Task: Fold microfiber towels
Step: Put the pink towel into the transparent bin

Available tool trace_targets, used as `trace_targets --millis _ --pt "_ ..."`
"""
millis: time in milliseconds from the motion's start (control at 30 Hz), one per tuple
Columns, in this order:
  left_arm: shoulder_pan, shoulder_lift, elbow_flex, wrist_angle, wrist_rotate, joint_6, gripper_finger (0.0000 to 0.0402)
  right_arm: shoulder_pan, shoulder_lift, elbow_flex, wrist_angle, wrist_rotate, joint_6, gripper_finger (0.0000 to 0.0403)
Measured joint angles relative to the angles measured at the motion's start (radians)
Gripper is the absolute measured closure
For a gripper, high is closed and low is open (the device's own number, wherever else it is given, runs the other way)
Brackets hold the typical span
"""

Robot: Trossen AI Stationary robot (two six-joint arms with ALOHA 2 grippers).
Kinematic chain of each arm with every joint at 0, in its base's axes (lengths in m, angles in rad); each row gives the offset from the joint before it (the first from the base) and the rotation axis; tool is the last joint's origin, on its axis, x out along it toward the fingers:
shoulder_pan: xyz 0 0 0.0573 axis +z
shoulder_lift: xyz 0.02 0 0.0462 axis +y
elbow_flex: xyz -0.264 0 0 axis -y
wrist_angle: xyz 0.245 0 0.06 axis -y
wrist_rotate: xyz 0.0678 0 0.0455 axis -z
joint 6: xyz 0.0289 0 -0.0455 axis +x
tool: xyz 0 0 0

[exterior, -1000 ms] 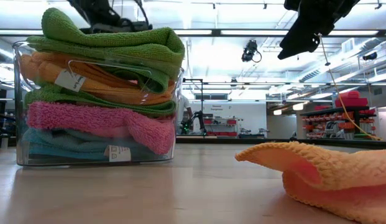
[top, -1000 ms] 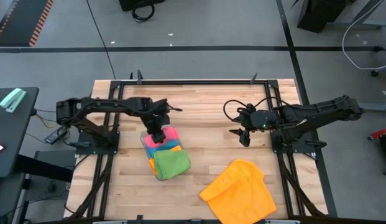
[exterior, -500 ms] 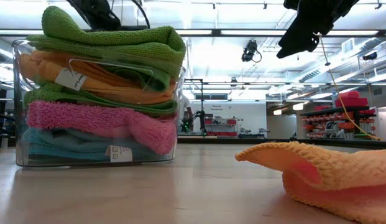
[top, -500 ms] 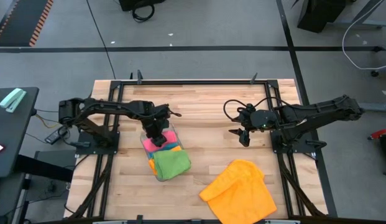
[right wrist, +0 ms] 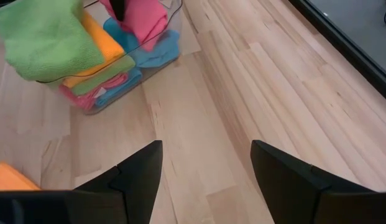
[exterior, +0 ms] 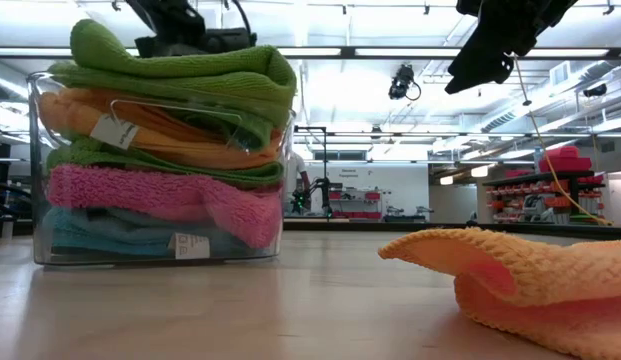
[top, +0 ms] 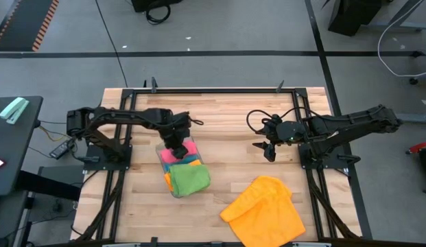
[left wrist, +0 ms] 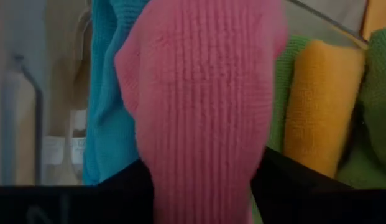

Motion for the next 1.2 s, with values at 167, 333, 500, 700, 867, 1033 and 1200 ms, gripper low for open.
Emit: trace_targets --millis 167,333,500,700,867,1033,1200 --pt "-0.001 -0.001 0.045 -0.05 -0.022 0.033 0.0178 0.0 0.0 0.0 0.0 0.0 -0.001 0.015" --pt "-0.001 -0.001 0.097 -0.126 -0.045 0.069 0.0181 0.0 0.0 0.0 0.0 0.0 -0.001 0.015" --pt "0.002 -0.001 0.163 -0.238 -0.11 0.119 0.02 0.0 0.0 0.0 0.0 0.0 -0.001 0.015" --pt "-0.006 -0.001 0.256 -0.297 -0.276 0.262 0.0222 0.0 0.0 0.0 0.0 0.0 -0.001 0.015" --pt "-0.034 -0.003 0.3 -0.299 -0.21 0.38 0.0236 0.0 0.0 0.0 0.0 0.0 0.0 0.015" --pt "-0.045 0.015 0.226 -0.294 -0.19 0.422 0.0261 0.0 0.0 0.0 0.001 0.0 0.001 0.015" --pt "-0.052 0.02 0.142 -0.291 -0.24 0.421 0.0287 0.0 0.0 0.0 0.015 0.0 0.002 0.015"
